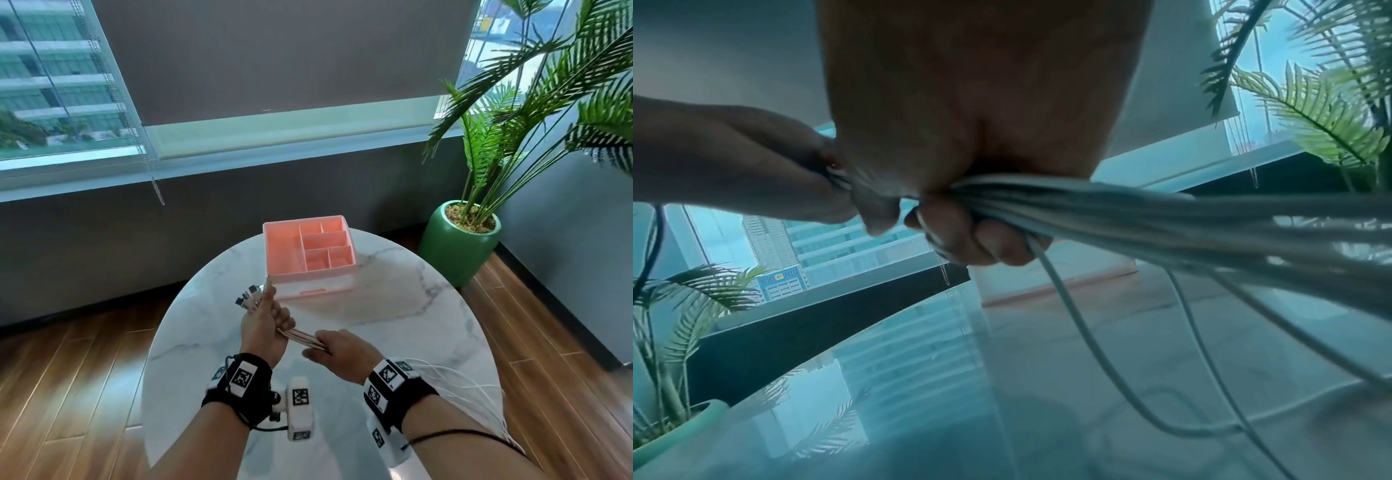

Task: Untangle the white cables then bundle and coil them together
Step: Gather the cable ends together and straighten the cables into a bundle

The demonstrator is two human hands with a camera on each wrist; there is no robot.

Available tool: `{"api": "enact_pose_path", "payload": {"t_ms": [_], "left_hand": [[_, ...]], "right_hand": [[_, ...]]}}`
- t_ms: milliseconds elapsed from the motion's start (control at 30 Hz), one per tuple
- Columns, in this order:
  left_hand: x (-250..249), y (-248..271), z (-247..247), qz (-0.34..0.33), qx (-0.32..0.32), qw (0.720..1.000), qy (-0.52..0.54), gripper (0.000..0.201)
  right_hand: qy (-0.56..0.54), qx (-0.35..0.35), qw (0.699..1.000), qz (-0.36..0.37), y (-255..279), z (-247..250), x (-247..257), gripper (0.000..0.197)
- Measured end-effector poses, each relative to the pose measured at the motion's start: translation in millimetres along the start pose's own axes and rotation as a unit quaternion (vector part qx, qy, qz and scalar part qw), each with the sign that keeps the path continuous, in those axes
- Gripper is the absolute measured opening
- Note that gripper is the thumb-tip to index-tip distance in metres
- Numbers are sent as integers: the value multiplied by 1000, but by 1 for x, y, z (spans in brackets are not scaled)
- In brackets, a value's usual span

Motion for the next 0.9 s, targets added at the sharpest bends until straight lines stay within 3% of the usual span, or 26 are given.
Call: {"api": "enact_pose_path", "payload": {"t_ms": [333,533,600,733,900], "left_hand": [[-4,-1,-13,-21,-1,1000,9,26],[2,6,-19,-17,1,1000,-12,33],[6,9,-22,-5,3,1000,-5,31],[4,13,-27,0,-10,1000,10,28],[-10,7,-14,-10,-13,1000,-4,23]], "right_hand": [[-44,23,998,-49,13,-4,-30,35],[8,88,995,-52,6,-11,-30,23],[-3,73,997,-36,0,-1,-12,21],[-128,41,991,1,-11,8,23,19],[-56,-6,998,-2,3,3,4,39]]}}
Point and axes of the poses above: each hand's wrist, its own y-axis away from the middle knuckle, its own z-axis out of the back of the hand, x = y × z, the point moved 10 cm from there along -y, towards the middle knuckle, and after that the axes turned 3 degrees about -z, right-handed, at the moved point
